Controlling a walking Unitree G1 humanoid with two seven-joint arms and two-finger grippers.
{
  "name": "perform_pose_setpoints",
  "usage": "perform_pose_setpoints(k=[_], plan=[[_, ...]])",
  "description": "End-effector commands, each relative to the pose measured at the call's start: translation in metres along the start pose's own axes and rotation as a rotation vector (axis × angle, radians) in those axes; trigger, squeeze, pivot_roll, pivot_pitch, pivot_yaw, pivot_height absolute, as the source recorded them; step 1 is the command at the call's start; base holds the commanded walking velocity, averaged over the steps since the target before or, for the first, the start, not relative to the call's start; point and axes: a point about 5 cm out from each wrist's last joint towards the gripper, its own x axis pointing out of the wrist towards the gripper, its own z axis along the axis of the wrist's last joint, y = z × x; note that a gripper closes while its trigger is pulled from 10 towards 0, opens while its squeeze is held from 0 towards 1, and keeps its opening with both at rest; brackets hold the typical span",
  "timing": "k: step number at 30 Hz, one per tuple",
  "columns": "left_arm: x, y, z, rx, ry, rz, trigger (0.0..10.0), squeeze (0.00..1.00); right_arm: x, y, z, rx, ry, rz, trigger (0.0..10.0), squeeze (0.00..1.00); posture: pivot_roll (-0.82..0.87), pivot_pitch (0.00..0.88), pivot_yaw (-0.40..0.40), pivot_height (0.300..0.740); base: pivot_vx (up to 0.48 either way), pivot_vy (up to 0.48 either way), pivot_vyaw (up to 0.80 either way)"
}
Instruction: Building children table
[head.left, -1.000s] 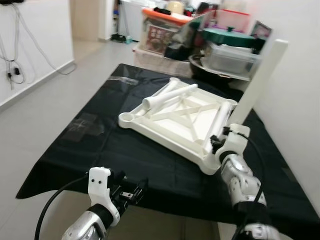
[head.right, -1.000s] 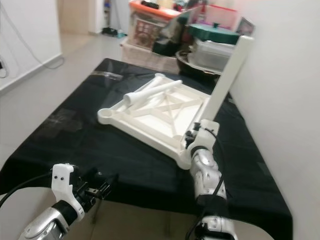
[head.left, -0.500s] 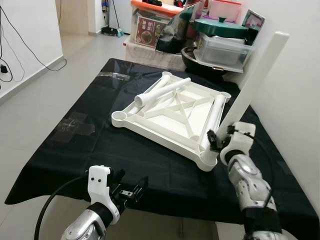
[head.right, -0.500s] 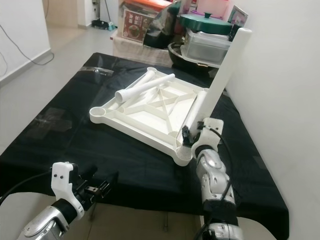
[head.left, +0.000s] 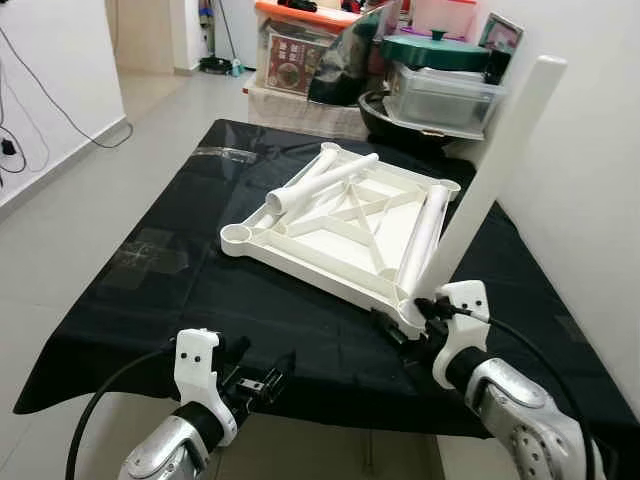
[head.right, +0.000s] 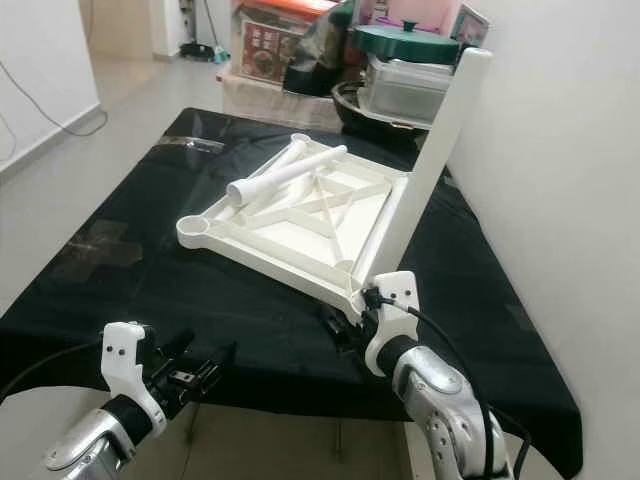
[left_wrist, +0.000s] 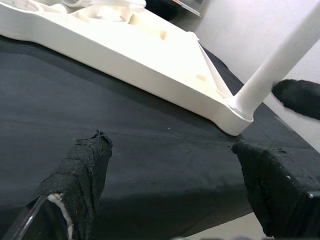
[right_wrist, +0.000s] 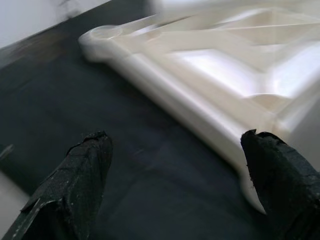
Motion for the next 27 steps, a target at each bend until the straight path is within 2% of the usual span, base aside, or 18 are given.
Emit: perform_pose_setpoints(k=[1, 4, 5, 6, 7, 8, 9, 10, 11, 14, 15, 18, 19, 21, 23, 25, 26, 27], plan=[[0.002, -0.002, -0.004, -0.014, 0.017, -0.014, 10.0, 0.00, 0.001, 0.003, 0.000, -0.024, 0.009, 0.070, 10.0, 1.00, 0.07, 0.000, -0.151, 0.740, 0.000, 0.000, 0.00], [0.003, -0.003, -0.004, -0.010, 0.016, -0.016, 10.0, 0.00, 0.018, 0.004, 0.007, -0.035, -0.020, 0.074, 10.0, 1.00, 0.10, 0.000, -0.164, 0.740, 0.000, 0.000, 0.00], [0.003, -0.003, -0.004, -0.010, 0.016, -0.016, 10.0, 0.00, 0.018, 0.004, 0.007, -0.035, -0.020, 0.074, 10.0, 1.00, 0.10, 0.000, -0.164, 0.740, 0.000, 0.000, 0.00], [0.003, -0.004, -0.004, -0.006, 0.014, -0.015, 10.0, 0.00, 0.033, 0.006, 0.013, -0.017, -0.053, 0.042, 10.0, 1.00, 0.11, 0.000, -0.172, 0.740, 0.000, 0.000, 0.00], [0.003, -0.004, -0.004, -0.006, 0.014, -0.015, 10.0, 0.00, 0.033, 0.006, 0.013, -0.017, -0.053, 0.042, 10.0, 1.00, 0.11, 0.000, -0.172, 0.740, 0.000, 0.000, 0.00], [0.003, -0.004, -0.004, -0.001, 0.012, -0.012, 10.0, 0.00, 0.045, 0.010, 0.019, 0.011, -0.071, 0.016, 10.0, 1.00, 0.12, 0.000, -0.181, 0.740, 0.000, 0.000, 0.00], [0.003, -0.004, -0.004, -0.001, 0.012, -0.012, 10.0, 0.00, 0.045, 0.010, 0.019, 0.011, -0.071, 0.016, 10.0, 1.00, 0.12, 0.000, -0.181, 0.740, 0.000, 0.000, 0.00], [0.003, -0.004, -0.003, 0.004, 0.008, -0.009, 10.0, 0.00, 0.057, 0.013, 0.026, 0.032, -0.099, -0.027, 10.0, 0.33, 0.13, 0.000, -0.185, 0.740, 0.000, 0.000, 0.00], [0.003, -0.003, -0.002, 0.007, 0.006, -0.008, 10.0, 0.00, 0.067, 0.016, 0.033, 0.073, -0.119, -0.060, 10.0, 0.00, 0.13, 0.000, -0.186, 0.740, 0.000, 0.000, 0.00], [0.002, -0.003, -0.002, 0.008, 0.006, -0.007, 10.0, 0.00, 0.074, 0.018, 0.038, 0.104, -0.132, -0.099, 10.0, 0.00, 0.13, 0.000, -0.185, 0.740, 0.000, 0.000, 0.00], [0.002, -0.003, -0.002, 0.009, 0.007, -0.007, 10.0, 0.00, 0.080, 0.017, 0.041, 0.146, -0.139, -0.177, 10.0, 0.00, 0.13, 0.000, -0.184, 0.740, 0.000, 0.000, 0.00], [0.002, -0.003, -0.002, 0.009, 0.007, -0.007, 10.0, 0.00, 0.080, 0.017, 0.041, 0.146, -0.139, -0.177, 10.0, 0.00, 0.13, 0.000, -0.184, 0.740, 0.000, 0.000, 0.00], [0.002, -0.003, -0.002, 0.011, 0.009, -0.010, 10.0, 0.00, 0.086, 0.014, 0.042, 0.193, -0.135, -0.274, 10.0, 0.00, 0.14, 0.000, -0.180, 0.740, 0.000, 0.000, 0.00], [0.002, -0.004, -0.002, 0.010, 0.012, -0.014, 10.0, 0.00, 0.086, -0.010, 0.044, 0.237, -0.160, -0.629, 10.0, 0.00, 0.15, 0.000, -0.183, 0.740, 0.000, 0.000, 0.00], [0.002, -0.004, -0.002, 0.010, 0.012, -0.014, 10.0, 0.00, 0.086, -0.010, 0.044, 0.237, -0.160, -0.629, 10.0, 0.00, 0.15, 0.000, -0.183, 0.740, 0.000, 0.000, 0.00], [0.002, -0.004, -0.002, 0.011, 0.013, -0.014, 10.0, 0.00, 0.079, -0.031, 0.045, 0.233, -0.178, -0.837, 10.0, 0.00, 0.15, 0.000, -0.186, 0.740, 0.000, 0.000, 0.00], [0.002, -0.004, -0.002, 0.011, 0.013, -0.014, 10.0, 0.00, 0.079, -0.031, 0.045, 0.233, -0.178, -0.837, 10.0, 0.00, 0.15, 0.000, -0.186, 0.740, 0.000, 0.000, 0.00], [0.002, -0.004, -0.002, 0.012, 0.012, -0.013, 10.0, 0.00, 0.074, -0.042, 0.047, 0.206, -0.195, -0.908, 10.0, 0.00, 0.15, 0.000, -0.186, 0.740, 0.000, 0.000, 0.00]])
